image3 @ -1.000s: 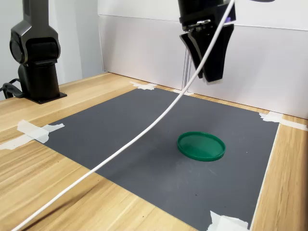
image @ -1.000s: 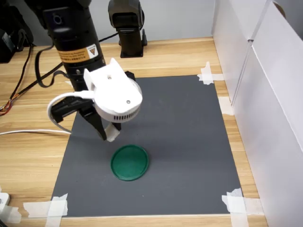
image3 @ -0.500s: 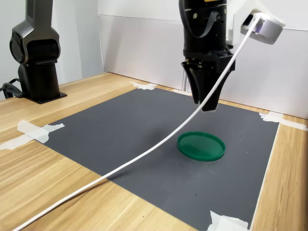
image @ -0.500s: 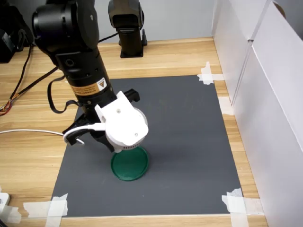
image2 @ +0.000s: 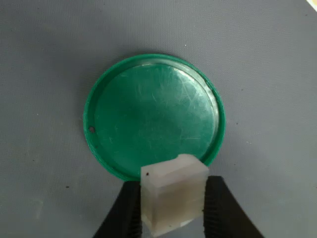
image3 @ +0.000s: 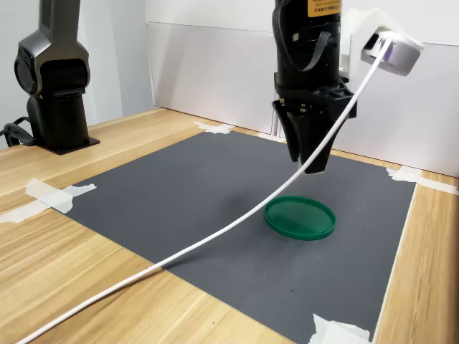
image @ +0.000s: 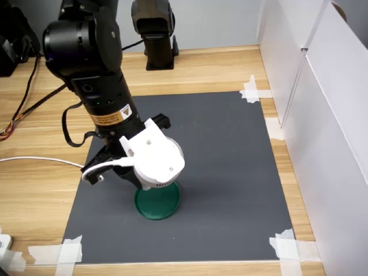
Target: Grasp a white terminal and put it in the green lid.
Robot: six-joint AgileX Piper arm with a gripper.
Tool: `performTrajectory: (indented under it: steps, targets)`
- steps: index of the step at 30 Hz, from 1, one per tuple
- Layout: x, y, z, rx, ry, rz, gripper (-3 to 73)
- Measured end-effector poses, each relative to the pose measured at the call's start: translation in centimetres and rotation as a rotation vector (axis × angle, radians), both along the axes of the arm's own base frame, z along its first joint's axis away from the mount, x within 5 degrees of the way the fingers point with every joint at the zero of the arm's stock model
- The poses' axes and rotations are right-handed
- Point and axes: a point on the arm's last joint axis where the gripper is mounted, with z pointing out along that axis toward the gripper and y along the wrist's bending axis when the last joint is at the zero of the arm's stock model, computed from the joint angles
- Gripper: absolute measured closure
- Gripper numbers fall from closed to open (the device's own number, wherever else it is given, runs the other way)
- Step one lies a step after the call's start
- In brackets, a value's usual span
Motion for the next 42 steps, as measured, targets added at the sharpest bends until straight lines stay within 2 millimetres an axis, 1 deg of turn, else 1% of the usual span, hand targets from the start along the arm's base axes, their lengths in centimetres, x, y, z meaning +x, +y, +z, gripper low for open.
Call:
performTrajectory:
  steps: [11, 18, 21, 29, 35, 37, 39, 42]
  targets:
    - [0.1, 0.0, -0.4, -0.001, 0.008, 0.005, 37.1]
    - [0.1, 0.0, -0.4, -0.002, 0.008, 0.007, 29.3]
    - [0.1, 0.0, -0.4, -0.002, 0.008, 0.007, 28.1]
    - [0.1, 0.0, -0.4, -0.002, 0.011, 0.007, 27.9]
    - [-0.3, 0.1, -0.5, 0.006, 0.034, 0.007, 28.0]
    - [-0.9, 0.1, -0.5, 0.008, 0.039, 0.007, 29.7]
    - [-1.4, 0.1, -0.4, 0.005, 0.03, 0.017, 33.5]
    - [-2.1, 0.1, -0.1, -0.001, 0.006, 0.03, 44.9]
